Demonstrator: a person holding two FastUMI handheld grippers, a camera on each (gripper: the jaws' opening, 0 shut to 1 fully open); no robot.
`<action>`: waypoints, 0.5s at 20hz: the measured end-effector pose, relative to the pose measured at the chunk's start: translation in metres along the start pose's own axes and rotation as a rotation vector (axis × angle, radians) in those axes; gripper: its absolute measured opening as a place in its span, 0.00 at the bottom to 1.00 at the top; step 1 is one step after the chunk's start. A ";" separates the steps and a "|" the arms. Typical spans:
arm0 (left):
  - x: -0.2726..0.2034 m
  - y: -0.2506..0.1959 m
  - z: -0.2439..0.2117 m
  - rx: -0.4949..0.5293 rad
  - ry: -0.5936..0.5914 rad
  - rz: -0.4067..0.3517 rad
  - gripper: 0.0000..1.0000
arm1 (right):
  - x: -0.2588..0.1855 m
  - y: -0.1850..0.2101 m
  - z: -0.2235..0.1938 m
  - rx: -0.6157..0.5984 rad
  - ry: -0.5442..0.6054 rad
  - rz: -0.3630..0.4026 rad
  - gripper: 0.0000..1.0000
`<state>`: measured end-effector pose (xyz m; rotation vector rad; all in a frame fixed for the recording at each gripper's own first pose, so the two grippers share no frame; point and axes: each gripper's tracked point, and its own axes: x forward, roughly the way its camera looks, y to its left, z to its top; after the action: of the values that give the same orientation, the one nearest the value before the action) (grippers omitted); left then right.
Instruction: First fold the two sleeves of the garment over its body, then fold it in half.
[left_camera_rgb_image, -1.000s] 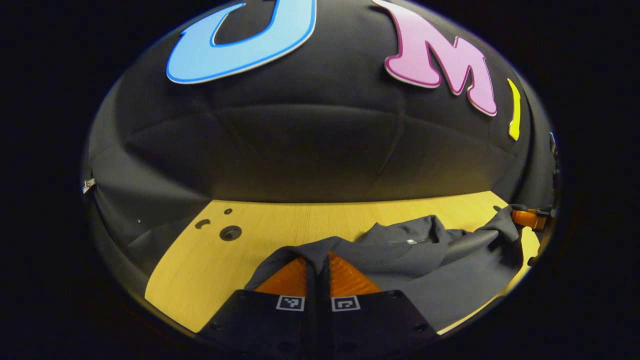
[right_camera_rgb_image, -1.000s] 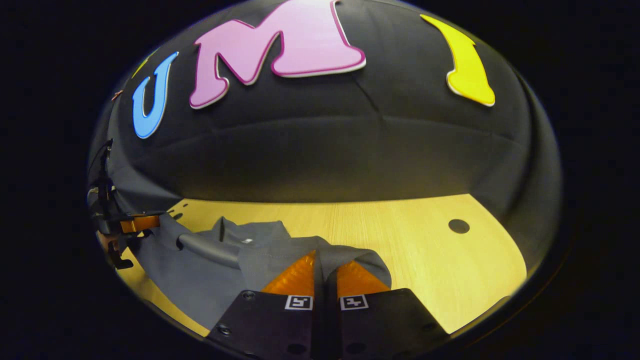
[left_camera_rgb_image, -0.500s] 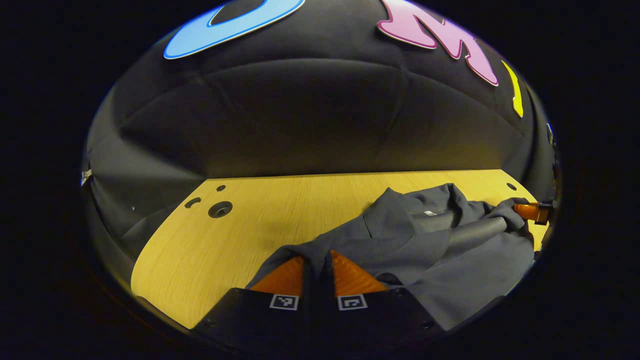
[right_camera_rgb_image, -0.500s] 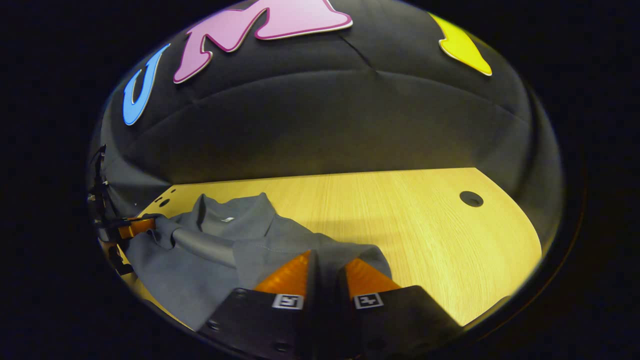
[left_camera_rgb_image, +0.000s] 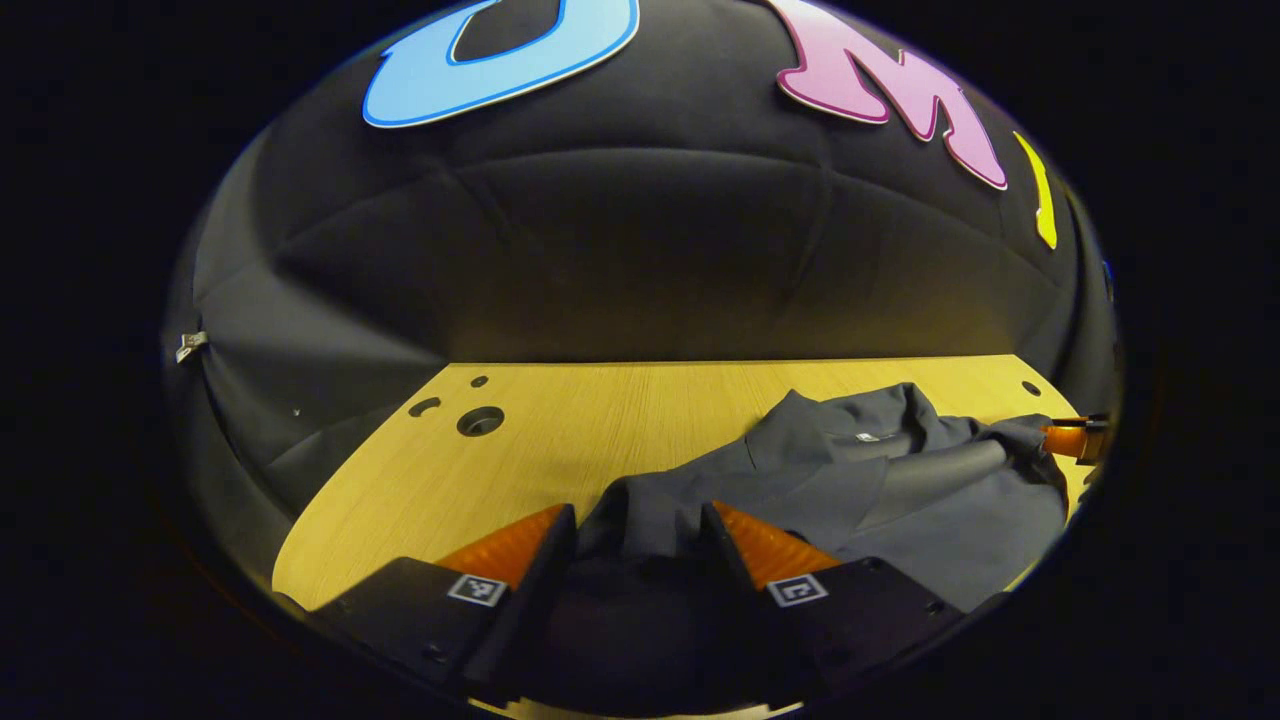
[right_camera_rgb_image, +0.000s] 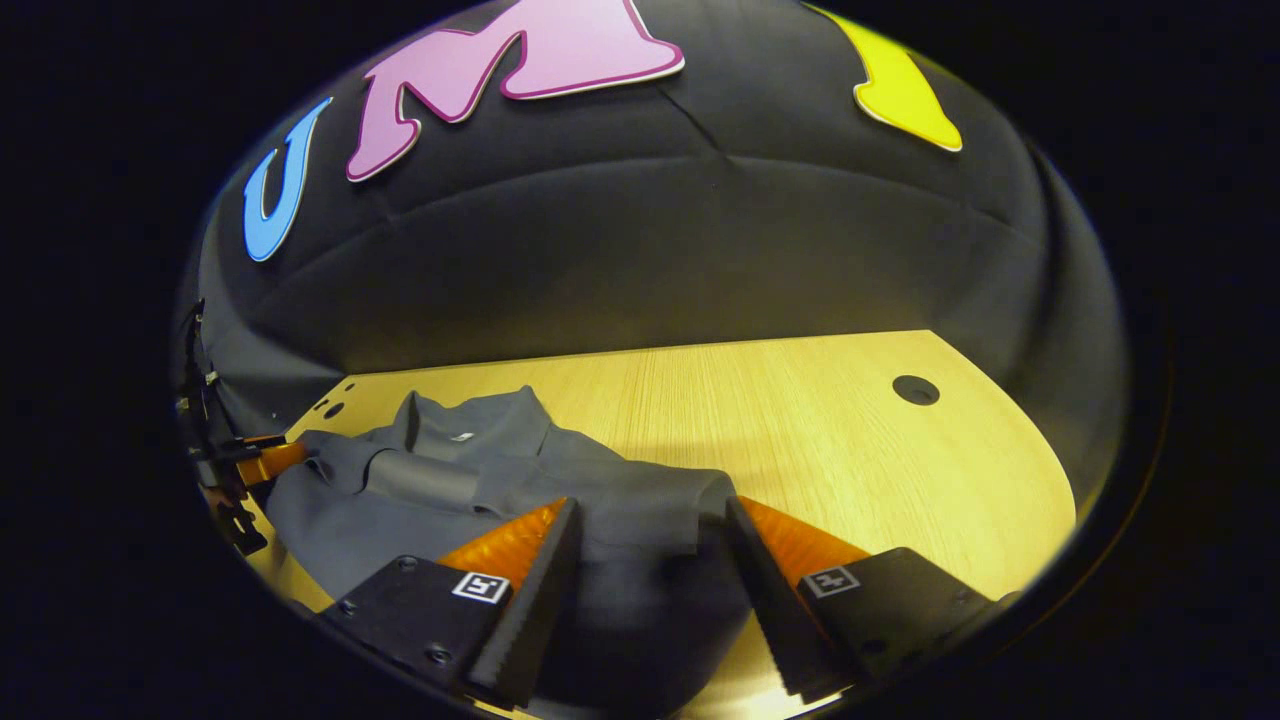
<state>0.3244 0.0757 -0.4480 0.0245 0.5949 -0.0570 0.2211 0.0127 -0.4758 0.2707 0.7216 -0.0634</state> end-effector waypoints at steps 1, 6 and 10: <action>-0.007 -0.003 0.001 -0.009 -0.004 -0.012 0.91 | -0.005 0.003 0.002 0.000 -0.007 0.004 0.94; -0.060 -0.013 0.000 -0.014 0.003 -0.067 0.95 | -0.047 0.018 0.017 -0.013 -0.036 0.033 0.99; -0.105 -0.020 0.005 -0.031 -0.010 -0.097 0.95 | -0.090 0.030 0.032 -0.026 -0.070 0.050 0.99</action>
<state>0.2386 0.0603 -0.3852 -0.0346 0.5871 -0.1419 0.1789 0.0295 -0.3866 0.2605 0.6454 -0.0162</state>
